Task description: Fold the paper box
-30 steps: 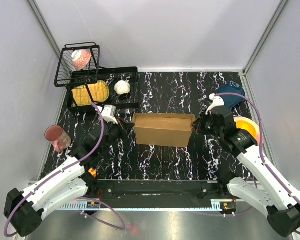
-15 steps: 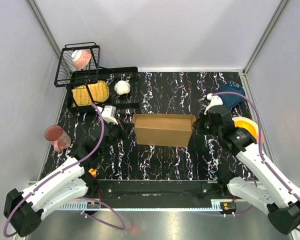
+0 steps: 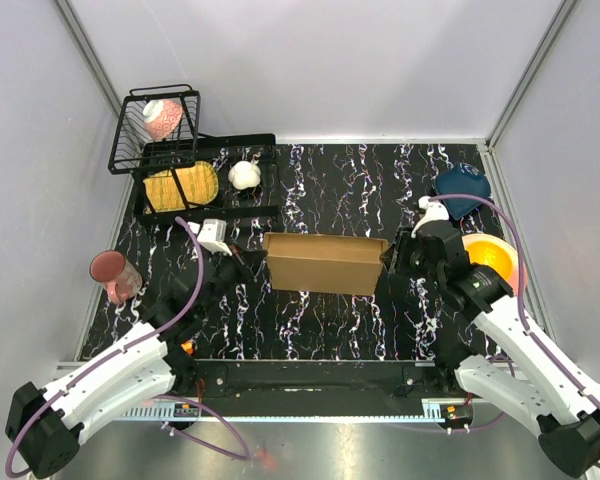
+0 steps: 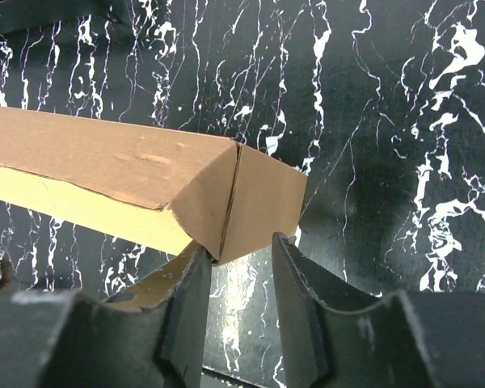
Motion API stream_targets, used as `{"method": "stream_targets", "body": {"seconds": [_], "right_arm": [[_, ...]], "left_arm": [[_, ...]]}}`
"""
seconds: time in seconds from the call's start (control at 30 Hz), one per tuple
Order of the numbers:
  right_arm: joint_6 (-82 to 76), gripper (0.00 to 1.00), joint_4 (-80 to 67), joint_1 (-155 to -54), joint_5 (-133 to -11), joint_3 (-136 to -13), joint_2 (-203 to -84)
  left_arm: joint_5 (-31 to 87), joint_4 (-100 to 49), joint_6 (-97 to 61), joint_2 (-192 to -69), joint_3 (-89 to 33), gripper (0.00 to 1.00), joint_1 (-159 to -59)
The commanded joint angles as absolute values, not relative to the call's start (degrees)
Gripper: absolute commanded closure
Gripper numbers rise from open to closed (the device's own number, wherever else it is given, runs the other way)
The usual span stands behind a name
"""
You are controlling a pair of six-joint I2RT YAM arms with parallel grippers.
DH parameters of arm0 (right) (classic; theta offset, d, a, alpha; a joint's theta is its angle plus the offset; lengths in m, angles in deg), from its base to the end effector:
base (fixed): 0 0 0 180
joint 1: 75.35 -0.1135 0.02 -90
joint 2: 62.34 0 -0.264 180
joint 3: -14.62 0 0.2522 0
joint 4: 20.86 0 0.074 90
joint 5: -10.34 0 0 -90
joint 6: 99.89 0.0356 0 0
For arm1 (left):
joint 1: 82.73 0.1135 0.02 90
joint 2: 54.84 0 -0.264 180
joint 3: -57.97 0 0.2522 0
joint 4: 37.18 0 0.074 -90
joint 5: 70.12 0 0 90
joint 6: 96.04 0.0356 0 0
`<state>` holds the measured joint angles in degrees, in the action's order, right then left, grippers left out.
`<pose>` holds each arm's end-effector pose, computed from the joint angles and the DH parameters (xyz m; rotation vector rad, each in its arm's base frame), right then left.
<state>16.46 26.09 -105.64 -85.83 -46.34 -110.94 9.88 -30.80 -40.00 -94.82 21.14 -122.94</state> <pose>0.1589 0.0884 0.3034 -0.0134 2.2054 0.4446 0.1392 -0.1096 0.2512 -0.0349 1.8021 -0.7916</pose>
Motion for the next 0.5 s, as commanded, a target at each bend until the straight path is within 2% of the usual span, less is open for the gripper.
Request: {"method": "stream_targets", "body": {"seconds": [0.0,0.13,0.27,0.4,0.47], "right_arm": [[17.8,0.56,29.4,-105.4,-87.8,-46.5,-108.2],[18.3,0.43,28.9,-105.5,-86.8,-49.0,-104.7],[18.6,0.35,28.0,-105.5,-86.1,-51.5,-101.2],[17.0,0.34,26.8,-105.5,-86.1,-53.2,-102.5],[16.4,0.38,26.3,-105.5,-85.0,-53.2,-104.2]], "left_arm": [[4.1,-27.0,-40.0,-93.6,22.5,1.00,-122.5],[3.5,-26.3,-40.0,-93.2,22.2,1.00,-122.5],[3.5,-26.1,-40.0,-93.2,22.0,1.00,-122.6],[3.8,-26.1,-40.1,-93.2,21.5,1.00,-122.5],[3.9,-26.0,-40.1,-93.3,21.3,1.00,-122.7]]}}
